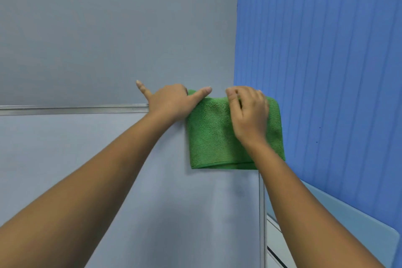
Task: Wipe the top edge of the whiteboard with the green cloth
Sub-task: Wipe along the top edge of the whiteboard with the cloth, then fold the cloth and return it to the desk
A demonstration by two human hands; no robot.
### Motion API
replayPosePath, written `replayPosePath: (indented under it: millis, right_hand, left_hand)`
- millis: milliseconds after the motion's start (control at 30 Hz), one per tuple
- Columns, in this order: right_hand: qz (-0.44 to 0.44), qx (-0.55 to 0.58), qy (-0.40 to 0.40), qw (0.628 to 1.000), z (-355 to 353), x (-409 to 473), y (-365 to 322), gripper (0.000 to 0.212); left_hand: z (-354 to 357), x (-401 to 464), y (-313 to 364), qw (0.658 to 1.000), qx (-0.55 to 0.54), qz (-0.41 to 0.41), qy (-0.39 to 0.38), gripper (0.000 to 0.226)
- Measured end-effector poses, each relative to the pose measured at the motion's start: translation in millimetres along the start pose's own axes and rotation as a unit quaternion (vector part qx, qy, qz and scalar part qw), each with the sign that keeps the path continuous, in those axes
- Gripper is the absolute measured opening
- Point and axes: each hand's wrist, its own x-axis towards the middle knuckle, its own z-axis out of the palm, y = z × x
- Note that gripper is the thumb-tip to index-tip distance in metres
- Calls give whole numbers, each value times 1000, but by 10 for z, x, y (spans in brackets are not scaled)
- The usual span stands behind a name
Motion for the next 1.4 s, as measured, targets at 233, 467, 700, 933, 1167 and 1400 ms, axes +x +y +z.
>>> replayPosePath:
  millis: [233, 467, 700, 933, 1167, 1400]
  right_hand:
    - [428, 249, -55, 867, -247, 260, 176, 89]
    - [490, 415, -129, 756, -629, 360, 281, 45]
    - [455, 471, -33, 755, -927, 398, 156, 50]
    - [251, 145, 3, 957, -978, 447, -118, 40]
    - [235, 204, -90, 946, -1062, 383, -500, 50]
    - [302, 312, -136, 890, -1351, 189, -319, 39]
  left_hand:
    - [-122, -21, 161, 901, -424, 91, -11, 12]
    - [-353, -79, 399, 763, -627, 137, -75, 9]
    - [-283, -50, 420, 820, -563, 51, -89, 6]
    - [-150, -278, 685, 830, -557, 40, -23, 14]
    - [-65, -648, 1007, 775, -624, 43, -90, 38]
    - [107, -797, 1027, 731, -661, 71, -152, 47]
